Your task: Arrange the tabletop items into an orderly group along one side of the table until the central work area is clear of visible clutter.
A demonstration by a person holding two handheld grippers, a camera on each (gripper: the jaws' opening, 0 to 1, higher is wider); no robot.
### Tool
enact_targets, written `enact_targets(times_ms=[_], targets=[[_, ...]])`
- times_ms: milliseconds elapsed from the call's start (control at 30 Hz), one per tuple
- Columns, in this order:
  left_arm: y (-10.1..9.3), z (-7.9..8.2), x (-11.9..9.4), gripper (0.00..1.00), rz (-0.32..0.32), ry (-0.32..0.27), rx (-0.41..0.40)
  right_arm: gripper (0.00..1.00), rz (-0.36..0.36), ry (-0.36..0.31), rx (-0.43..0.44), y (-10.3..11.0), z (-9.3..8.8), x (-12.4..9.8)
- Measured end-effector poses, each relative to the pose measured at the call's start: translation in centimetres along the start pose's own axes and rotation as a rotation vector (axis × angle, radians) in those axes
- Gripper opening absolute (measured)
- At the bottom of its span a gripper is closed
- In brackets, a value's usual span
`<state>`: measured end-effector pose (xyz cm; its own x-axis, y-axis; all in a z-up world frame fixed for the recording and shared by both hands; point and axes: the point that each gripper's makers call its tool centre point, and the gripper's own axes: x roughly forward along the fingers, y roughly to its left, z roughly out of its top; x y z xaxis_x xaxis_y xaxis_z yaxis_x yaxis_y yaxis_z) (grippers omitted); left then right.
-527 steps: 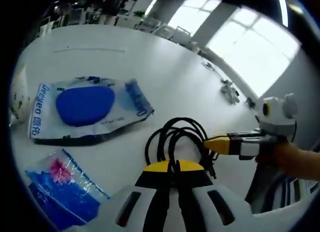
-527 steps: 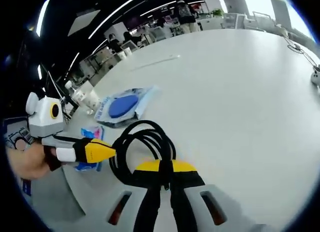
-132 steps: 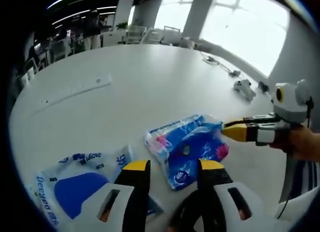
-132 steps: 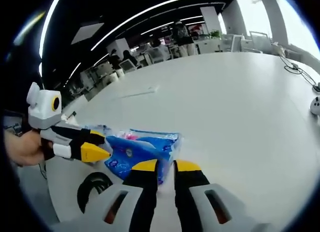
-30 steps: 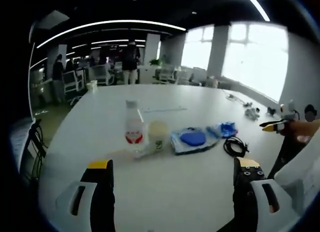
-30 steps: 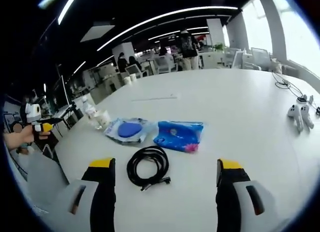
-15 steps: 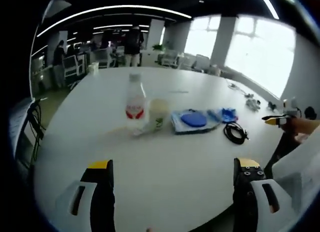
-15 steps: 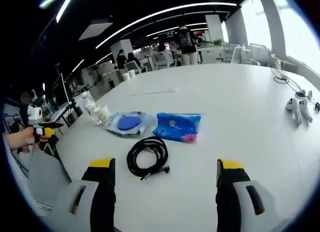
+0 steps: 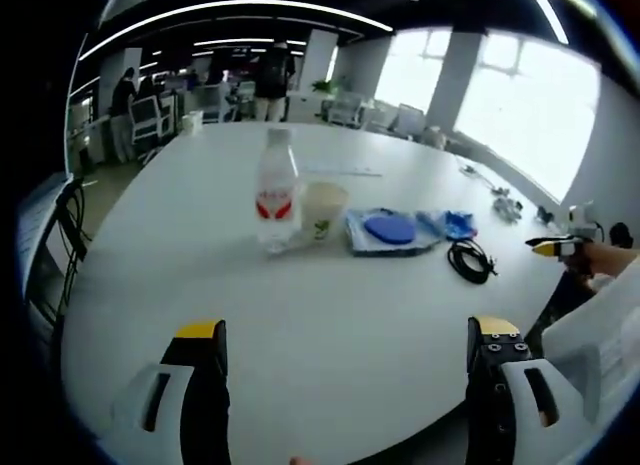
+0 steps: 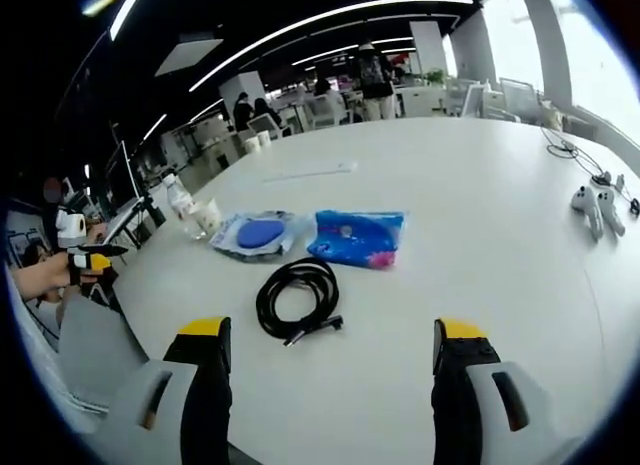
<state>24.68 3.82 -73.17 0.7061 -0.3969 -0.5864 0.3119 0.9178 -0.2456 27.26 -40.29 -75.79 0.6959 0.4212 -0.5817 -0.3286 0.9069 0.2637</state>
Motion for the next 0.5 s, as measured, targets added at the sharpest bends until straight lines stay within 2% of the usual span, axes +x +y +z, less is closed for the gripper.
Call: enact_targets(times_ms=[500], targets=[[0.15,-0.29,0.14,0.97,0.004,0.016,-0.02,0.81,0.0,0.011,0.018,-0.07,-0.43,0.02]])
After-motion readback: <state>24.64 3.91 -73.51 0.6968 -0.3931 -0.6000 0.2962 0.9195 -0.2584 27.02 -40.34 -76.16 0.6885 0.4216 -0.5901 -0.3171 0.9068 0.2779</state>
